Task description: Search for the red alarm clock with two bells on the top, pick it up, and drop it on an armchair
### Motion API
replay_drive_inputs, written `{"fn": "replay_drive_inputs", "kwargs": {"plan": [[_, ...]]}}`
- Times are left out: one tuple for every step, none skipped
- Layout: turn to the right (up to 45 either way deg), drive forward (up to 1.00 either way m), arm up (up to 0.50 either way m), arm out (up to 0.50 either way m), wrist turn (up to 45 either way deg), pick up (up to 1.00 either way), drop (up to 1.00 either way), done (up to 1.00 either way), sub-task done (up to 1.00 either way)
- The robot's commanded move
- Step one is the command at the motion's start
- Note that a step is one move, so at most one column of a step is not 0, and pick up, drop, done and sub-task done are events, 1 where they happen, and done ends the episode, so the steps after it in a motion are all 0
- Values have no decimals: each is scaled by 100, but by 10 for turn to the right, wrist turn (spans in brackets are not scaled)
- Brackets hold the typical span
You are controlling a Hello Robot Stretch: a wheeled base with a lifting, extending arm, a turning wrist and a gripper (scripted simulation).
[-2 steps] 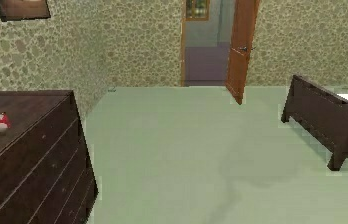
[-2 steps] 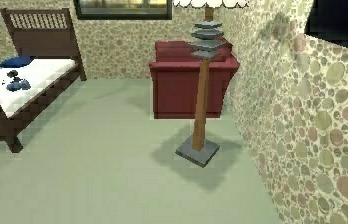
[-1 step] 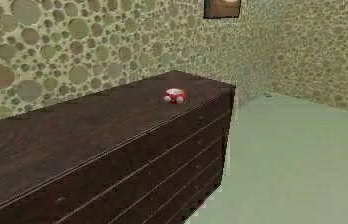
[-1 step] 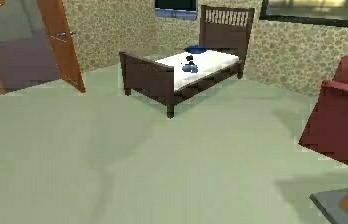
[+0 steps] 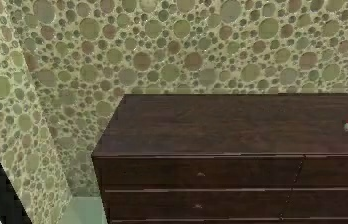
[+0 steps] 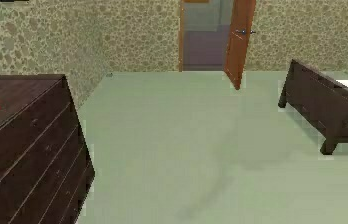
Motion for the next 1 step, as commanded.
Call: {"fn": "replay_drive_inputs", "kwargs": {"plan": [[-390, 0, 0, 0, 0, 0, 0, 0, 0]]}}
